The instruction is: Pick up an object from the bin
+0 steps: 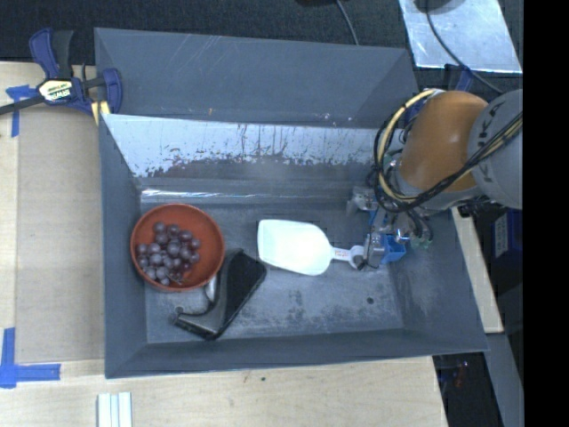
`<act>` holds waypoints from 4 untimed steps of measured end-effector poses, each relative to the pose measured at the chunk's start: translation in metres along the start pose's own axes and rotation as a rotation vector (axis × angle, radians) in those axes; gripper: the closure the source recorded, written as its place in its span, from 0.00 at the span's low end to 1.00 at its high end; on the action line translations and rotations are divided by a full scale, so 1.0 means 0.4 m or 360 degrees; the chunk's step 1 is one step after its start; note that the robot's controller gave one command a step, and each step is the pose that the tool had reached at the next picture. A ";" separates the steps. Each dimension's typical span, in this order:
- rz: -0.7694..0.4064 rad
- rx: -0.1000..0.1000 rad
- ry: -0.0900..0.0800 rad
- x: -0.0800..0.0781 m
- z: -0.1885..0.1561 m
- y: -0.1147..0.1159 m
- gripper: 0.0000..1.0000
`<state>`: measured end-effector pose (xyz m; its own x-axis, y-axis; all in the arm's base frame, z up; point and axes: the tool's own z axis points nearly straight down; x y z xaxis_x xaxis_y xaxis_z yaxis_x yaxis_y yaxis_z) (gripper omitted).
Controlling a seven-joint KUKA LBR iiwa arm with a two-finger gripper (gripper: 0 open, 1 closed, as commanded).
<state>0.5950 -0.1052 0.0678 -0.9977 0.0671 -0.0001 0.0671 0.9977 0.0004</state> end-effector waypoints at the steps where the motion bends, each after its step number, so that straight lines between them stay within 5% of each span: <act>1: 0.0072 0.0005 -0.0026 -0.002 -0.132 -0.015 0.00; 2: 0.0188 0.0000 -0.0002 0.035 -0.080 0.006 0.00; 3: 0.0090 0.0006 -0.0029 0.039 -0.008 0.004 0.00; 4: 0.0174 0.0004 -0.0032 0.036 -0.010 0.005 1.00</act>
Offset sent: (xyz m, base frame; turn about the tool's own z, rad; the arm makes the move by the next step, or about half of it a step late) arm -0.0142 0.0037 0.0322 0.1185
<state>0.5809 -0.1021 0.0718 -0.9843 0.1753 -0.0204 0.1753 0.9845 -0.0008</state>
